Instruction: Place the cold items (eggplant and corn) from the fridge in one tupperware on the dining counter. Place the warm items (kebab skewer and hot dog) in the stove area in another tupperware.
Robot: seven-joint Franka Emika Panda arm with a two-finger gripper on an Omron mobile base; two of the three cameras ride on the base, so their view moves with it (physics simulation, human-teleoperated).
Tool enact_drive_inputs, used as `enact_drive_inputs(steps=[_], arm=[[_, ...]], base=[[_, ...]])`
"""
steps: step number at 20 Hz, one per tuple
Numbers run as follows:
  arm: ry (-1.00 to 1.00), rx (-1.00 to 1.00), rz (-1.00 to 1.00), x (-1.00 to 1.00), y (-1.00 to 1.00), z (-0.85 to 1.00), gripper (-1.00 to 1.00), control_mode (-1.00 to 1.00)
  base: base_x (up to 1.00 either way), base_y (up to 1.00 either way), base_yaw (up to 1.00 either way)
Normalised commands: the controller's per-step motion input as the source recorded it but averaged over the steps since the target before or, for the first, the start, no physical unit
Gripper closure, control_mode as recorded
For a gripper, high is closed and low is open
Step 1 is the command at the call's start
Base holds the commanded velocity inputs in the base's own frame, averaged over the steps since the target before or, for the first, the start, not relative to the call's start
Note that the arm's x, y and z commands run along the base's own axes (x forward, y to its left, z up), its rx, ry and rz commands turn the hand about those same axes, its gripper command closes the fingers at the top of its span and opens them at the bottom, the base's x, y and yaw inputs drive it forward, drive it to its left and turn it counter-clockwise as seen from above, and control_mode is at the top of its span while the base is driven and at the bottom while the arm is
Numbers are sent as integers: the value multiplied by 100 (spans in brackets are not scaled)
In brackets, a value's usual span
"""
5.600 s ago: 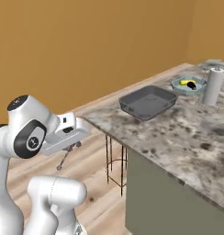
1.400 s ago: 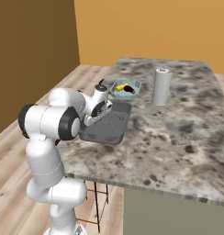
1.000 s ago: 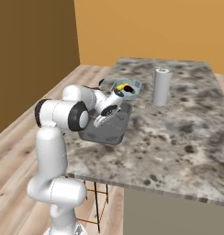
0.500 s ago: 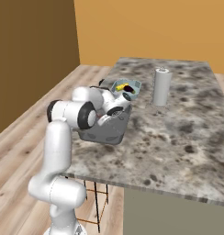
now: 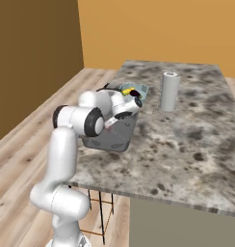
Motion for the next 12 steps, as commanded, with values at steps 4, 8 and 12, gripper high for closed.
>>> enact_drive_inputs(steps=[4, 8, 12], arm=[[-2, -8, -22, -59, -6, 100, -100, -100], [-5, -44, -16, -100, -19, 46, -100, -100], [-21, -64, -2, -100, -8, 24, -100, -100]], base=[[0, 0, 0], [0, 0, 0], [0, 0, 0]])
